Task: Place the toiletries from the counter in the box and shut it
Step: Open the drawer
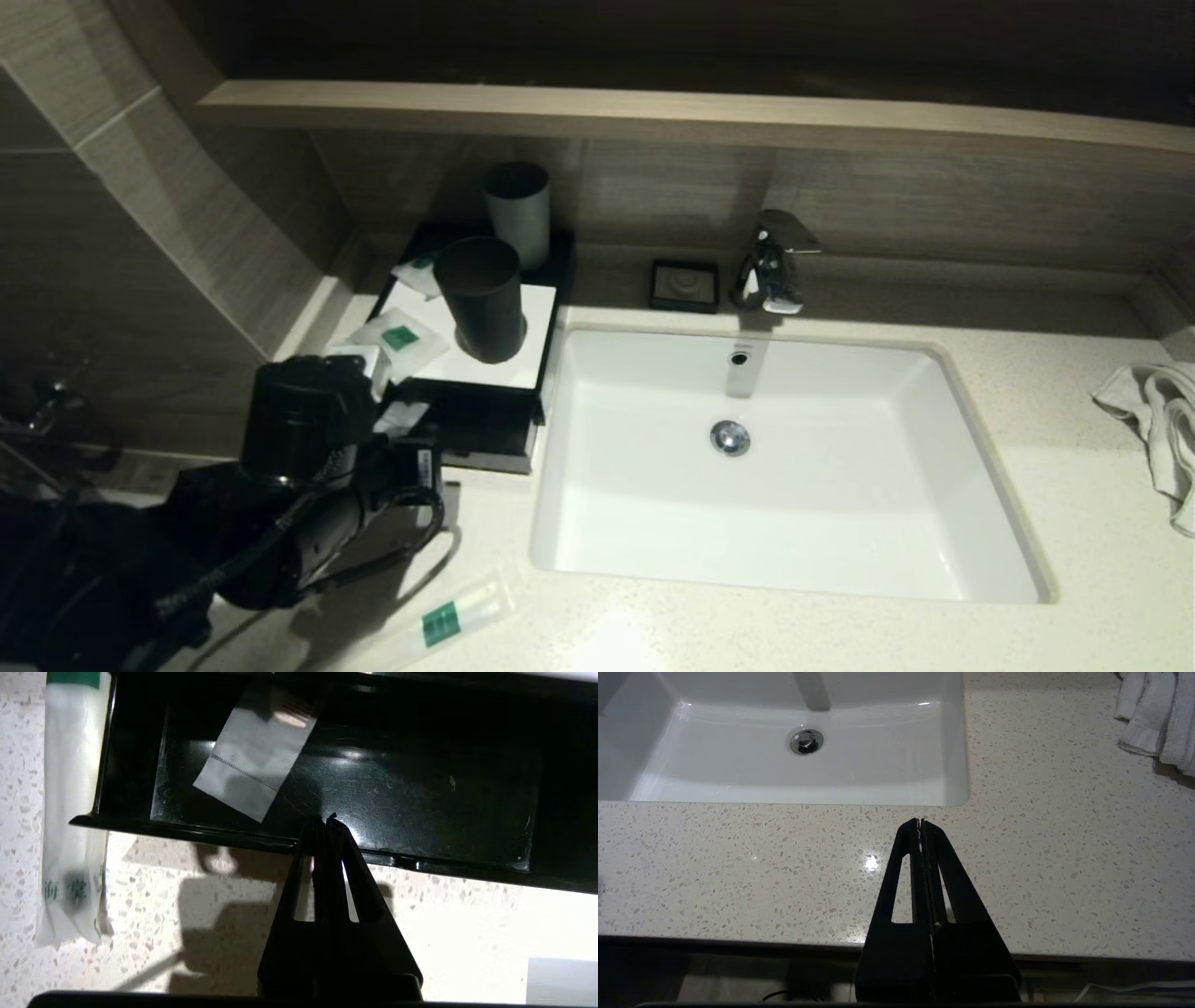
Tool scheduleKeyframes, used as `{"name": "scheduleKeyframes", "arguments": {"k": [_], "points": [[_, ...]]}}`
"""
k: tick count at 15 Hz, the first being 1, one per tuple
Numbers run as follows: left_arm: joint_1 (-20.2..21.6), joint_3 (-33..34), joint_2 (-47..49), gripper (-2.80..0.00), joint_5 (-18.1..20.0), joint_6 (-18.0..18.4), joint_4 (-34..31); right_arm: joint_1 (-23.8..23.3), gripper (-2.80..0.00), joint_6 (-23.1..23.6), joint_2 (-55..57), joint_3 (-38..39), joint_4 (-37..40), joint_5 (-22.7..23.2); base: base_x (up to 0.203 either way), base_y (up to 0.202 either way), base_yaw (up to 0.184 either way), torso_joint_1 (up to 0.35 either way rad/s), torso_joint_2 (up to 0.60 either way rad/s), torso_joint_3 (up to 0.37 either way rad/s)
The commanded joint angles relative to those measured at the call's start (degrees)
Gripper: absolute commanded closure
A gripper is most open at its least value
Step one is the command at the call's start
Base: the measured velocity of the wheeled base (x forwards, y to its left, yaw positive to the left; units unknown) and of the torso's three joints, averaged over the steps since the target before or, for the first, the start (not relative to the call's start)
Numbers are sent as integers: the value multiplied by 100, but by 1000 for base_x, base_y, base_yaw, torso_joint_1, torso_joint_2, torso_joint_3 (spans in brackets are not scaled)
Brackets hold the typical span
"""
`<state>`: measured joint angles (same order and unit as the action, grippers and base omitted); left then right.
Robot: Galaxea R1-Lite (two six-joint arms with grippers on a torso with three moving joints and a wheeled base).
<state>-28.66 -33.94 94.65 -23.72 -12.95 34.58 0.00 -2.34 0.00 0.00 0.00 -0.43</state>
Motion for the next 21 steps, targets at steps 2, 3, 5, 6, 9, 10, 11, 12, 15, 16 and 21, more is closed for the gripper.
{"name": "scheduleKeyframes", "arguments": {"k": [2, 3, 5, 6, 9, 10, 11, 12, 15, 16, 21], "points": [[-114, 250, -89, 0, -18, -23, 31, 0, 0, 1, 0, 9, 0, -1, 0, 0, 0, 0, 0, 0], [-116, 295, -152, 0, -18, -24, 31, 0, 0, -3, 0, 9, 0, -1, 0, 0, 0, 0, 0, 0], [-148, 370, -308, 0, -18, -22, 23, 0, 0, 5, 0, 9, 0, -1, 0, 0, 0, 0, 0, 0], [-177, 448, -378, 0, -18, -24, 22, 0, 0, 5, 0, 9, 0, -1, 0, 0, 0, 0, 0, 0], [-270, 736, -573, 0, -18, -43, 27, 0, 0, -3, 0, 9, 0, -1, 0, 0, 0, 0, 0, 0], [-281, 825, -674, 0, -18, -47, 25, 0, 0, 3, 0, 9, 0, -1, 0, 0, 0, 0, 0, 0], [-288, 915, -776, 0, -15, -57, 23, 0, 0, -3, 0, 9, 0, -1, 0, 0, 0, 0, 0, 0], [-318, 1009, -865, 0, -15, -59, 22, 0, 0, -1, 0, 9, 0, -1, 0, 0, 0, 0, 0, 0], [-408, 1259, -1101, 0, -18, -52, 22, 0, 0, 3, 0, 9, 0, -1, 0, 0, 0, 0, 0, 0], [-445, 1306, -1185, 0, -18, -46, 22, 0, 0, -3, 0, 9, 0, -1, 0, 0, 0, 0, 0, 0], [-536, 1393, -1572, 0, -52, -15, -21, 0, 0, -3, 0, 9, 0, -1, 0, 0, 0, 0, 0, 0]]}}
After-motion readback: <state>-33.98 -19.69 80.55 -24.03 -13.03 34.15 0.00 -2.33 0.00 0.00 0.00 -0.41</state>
